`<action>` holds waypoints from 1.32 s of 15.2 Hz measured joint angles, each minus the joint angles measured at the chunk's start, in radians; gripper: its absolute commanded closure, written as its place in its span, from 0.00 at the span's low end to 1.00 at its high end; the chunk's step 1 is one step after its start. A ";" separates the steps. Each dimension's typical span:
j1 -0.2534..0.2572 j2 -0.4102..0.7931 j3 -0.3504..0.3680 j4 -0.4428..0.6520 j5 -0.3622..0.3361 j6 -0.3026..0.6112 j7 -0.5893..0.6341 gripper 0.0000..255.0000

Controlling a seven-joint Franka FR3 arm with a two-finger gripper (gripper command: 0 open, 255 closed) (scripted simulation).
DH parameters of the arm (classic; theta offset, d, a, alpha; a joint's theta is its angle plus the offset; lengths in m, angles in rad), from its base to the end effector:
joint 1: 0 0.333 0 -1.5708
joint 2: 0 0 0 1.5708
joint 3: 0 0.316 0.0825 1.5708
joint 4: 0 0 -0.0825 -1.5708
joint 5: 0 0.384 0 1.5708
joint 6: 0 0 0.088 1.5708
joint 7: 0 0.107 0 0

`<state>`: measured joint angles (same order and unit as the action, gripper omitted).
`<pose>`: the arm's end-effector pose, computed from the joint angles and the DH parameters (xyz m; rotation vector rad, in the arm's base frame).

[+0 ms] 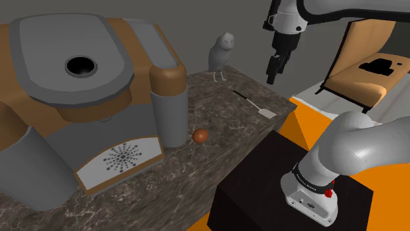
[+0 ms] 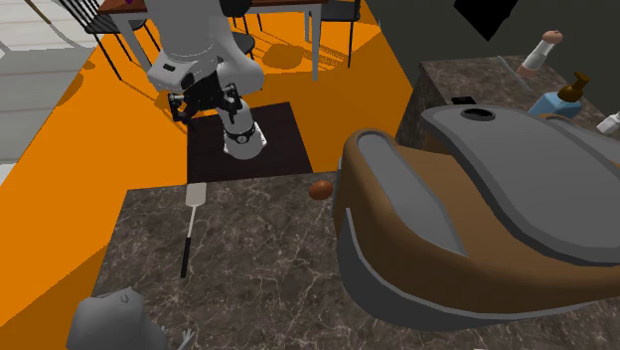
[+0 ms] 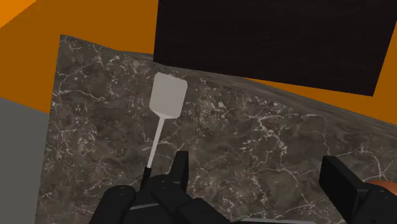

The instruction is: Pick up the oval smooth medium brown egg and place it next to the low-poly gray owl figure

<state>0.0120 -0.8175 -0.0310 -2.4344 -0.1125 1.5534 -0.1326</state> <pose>0.2943 -0.0201 0.5620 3.0485 0.1919 -0.1068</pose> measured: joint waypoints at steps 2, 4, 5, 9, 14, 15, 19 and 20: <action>0.007 0.004 0.003 -0.008 0.003 0.015 -0.003 0.00; 0.030 0.026 0.014 -0.028 0.012 0.069 -0.016 0.00; 0.044 0.033 0.021 -0.045 0.018 0.101 -0.022 0.00; 0.098 0.092 0.046 -0.099 0.035 0.247 -0.055 0.00; 0.171 0.170 0.090 -0.151 0.060 0.421 -0.088 0.00; 0.184 0.192 0.098 -0.164 0.063 0.463 -0.095 0.00; 0.238 0.269 0.134 -0.188 0.075 0.600 -0.123 0.00; 0.249 0.301 0.143 -0.182 0.075 0.635 -0.131 0.00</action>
<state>0.2608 -0.5169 0.1118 -2.6165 -0.0370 2.1882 -0.2633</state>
